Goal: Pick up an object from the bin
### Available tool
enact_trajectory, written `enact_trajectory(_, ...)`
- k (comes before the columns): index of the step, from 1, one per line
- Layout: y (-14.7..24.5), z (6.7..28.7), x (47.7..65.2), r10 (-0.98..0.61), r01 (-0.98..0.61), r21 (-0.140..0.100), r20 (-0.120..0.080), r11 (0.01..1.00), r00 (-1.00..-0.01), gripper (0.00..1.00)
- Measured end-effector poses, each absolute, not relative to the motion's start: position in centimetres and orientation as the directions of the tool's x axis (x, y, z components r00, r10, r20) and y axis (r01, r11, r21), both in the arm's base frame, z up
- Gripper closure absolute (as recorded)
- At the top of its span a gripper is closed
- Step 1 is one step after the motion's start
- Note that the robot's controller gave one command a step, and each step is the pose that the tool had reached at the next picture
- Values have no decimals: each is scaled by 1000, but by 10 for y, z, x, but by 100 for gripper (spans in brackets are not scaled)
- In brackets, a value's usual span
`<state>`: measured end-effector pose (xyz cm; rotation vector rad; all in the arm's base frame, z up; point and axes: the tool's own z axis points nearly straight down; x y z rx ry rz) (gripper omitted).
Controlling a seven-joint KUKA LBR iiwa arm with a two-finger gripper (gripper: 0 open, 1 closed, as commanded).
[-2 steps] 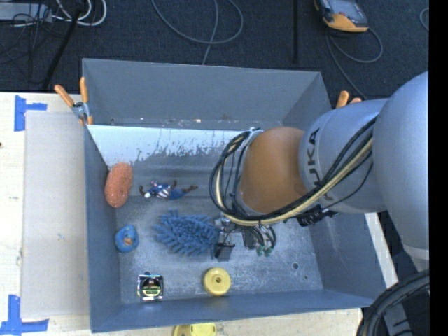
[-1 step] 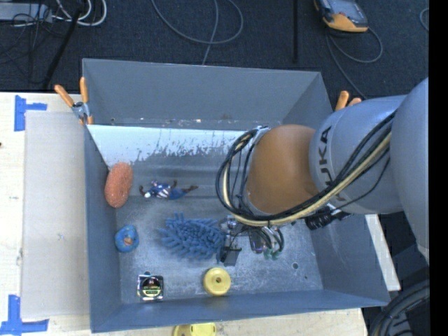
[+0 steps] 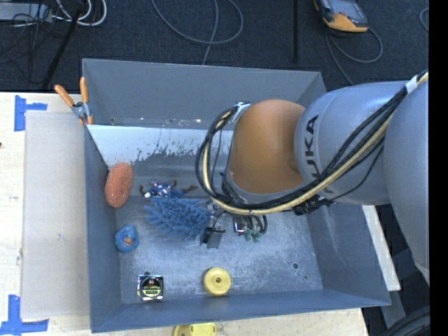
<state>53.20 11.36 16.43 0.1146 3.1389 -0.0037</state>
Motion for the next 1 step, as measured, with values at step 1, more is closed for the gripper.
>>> enact_trajectory(1, 117, 212, 506, 42, 42, 1, 9, 999, -999, 100)
